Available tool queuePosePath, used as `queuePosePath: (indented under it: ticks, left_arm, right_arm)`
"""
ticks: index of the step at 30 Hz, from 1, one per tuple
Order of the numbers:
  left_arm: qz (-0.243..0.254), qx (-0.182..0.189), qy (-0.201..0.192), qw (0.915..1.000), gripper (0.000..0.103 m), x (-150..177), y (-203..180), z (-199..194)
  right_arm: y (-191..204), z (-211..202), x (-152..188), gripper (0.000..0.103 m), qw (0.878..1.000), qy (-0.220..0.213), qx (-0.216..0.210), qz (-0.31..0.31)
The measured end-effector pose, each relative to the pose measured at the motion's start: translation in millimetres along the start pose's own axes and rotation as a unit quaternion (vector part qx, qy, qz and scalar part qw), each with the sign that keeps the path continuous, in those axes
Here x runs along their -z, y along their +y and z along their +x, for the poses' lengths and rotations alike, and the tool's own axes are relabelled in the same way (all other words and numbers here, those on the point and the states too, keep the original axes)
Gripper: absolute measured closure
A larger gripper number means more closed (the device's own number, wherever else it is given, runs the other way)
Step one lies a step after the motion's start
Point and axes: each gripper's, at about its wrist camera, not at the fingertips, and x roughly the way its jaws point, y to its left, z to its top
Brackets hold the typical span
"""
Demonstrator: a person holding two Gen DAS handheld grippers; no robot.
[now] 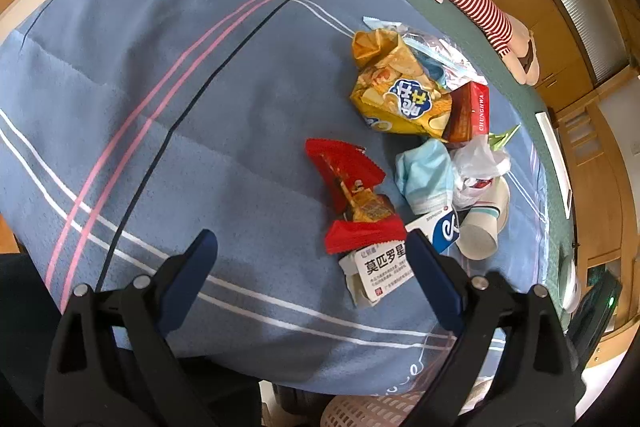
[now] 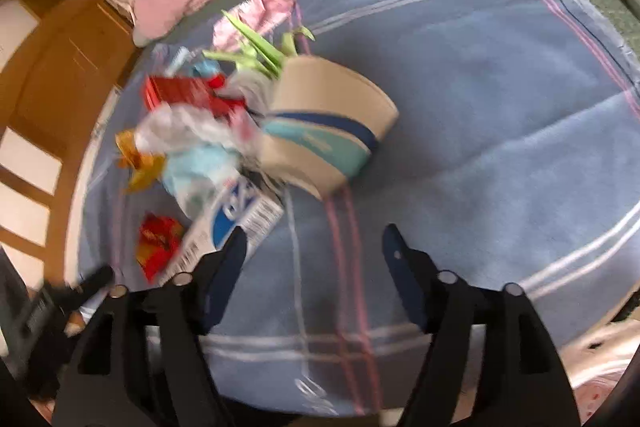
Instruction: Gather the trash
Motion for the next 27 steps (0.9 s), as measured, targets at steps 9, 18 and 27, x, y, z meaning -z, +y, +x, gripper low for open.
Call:
queuePosePath:
  ticks: [9, 18, 27]
  left_arm:
    - [-0.004, 0.003, 0.006, 1.0, 0.009, -0.5, 1.0, 1.0]
    - [-0.037, 0.01, 0.008, 0.9992, 0.009, -3.3, 11.1, 2.3]
    - [-0.037, 0.018, 0.029, 0.9988, 0.009, -2.5, 10.8, 7.8]
  right_arm:
    - [14.0, 46.7, -34.0, 0.026, 0.998, -0.007, 0.043, 0.055]
    - [18.2, 38.9, -25.9, 0.04, 0.997, -0.027, 0.063, -0.022]
    - [29.1, 0.7, 14.0, 0.039, 0.978, -0.01, 0.118, -0.169]
